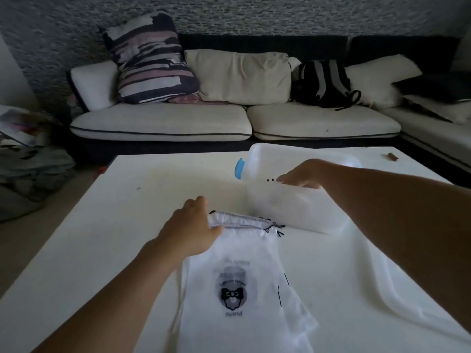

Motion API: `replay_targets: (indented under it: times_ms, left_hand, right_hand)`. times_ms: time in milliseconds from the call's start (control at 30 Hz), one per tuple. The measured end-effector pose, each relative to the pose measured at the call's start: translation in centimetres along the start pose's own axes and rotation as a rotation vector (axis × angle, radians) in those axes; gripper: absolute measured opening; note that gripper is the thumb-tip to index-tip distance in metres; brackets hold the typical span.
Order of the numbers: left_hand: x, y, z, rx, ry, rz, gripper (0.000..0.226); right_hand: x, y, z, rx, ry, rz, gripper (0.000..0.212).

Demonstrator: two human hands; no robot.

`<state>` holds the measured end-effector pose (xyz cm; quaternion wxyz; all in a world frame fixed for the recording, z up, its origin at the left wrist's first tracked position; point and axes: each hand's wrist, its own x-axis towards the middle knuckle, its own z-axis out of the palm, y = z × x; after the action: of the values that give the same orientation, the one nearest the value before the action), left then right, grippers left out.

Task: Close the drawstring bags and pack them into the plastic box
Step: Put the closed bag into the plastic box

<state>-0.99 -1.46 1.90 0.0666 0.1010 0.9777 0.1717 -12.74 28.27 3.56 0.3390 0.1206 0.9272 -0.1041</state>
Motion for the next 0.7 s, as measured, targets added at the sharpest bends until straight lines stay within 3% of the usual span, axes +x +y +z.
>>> replay_targets:
  times_ms: [67,133,233,300,400,467,500,533,567,633,700]
  left_hand:
    - [0.5,-1.4,0.9,0.068,-0.088,-0.053,0.081]
    - [1.1,-2.7,1.8,0.126,-0.187,-0.109,0.098]
    - [1.8,-4.6,3.2,0.142,-0.326,-0.124,0.107]
    - [2.2,-5.1,3.8,0.17,-0.293,-0.111,0.097]
    - [2.7,-5.1,4.1,0.137,-0.129,-0.102,0.073]
    - [2.8,-5.0,4.3,0.06,-0.064,-0.042,0.063]
    - [2.8,-5.1,4.4,0.033,-0.054,-0.009,0.055]
    - [2.6,-5.1,4.4,0.01,-0.046,0.021,0.043]
    - [2.4,-5.0,4.5,-0.003,-0.041,0.033,0.028]
    - [1.6,-4.6,4.2,-0.02,-0.029,0.047,0.019]
    - [1.0,-4.2,3.7,-0.051,0.021,0.058,0.026]
  right_hand:
    - [1.8,0.6,0.4,-0.098,0.162,0.115,0.074]
    - [3.2,1.2,0.4,-0.152,0.274,0.148,0.074]
    - [3.2,0.8,-0.4,0.012,0.194,0.048,0.075]
    - [1.0,0.0,-1.1,0.118,0.115,-0.088,0.068]
    - [-5.3,-1.1,-3.1,0.153,0.342,-0.3,0.076]
    - [-9.8,-1.8,-3.2,0.252,0.623,-0.539,0.053]
    - [-11.8,-2.5,-2.5,0.368,0.697,-0.671,0.04]
    - [-13.4,-3.4,-1.1,0.457,0.666,-0.77,0.03]
    - [-14.7,-4.5,0.9,0.42,0.569,-0.827,0.022]
    - [-14.9,-6.4,5.4,0.045,0.367,-0.763,0.015]
    - [-12.4,-7.0,10.0,-0.25,0.365,-0.576,0.043]
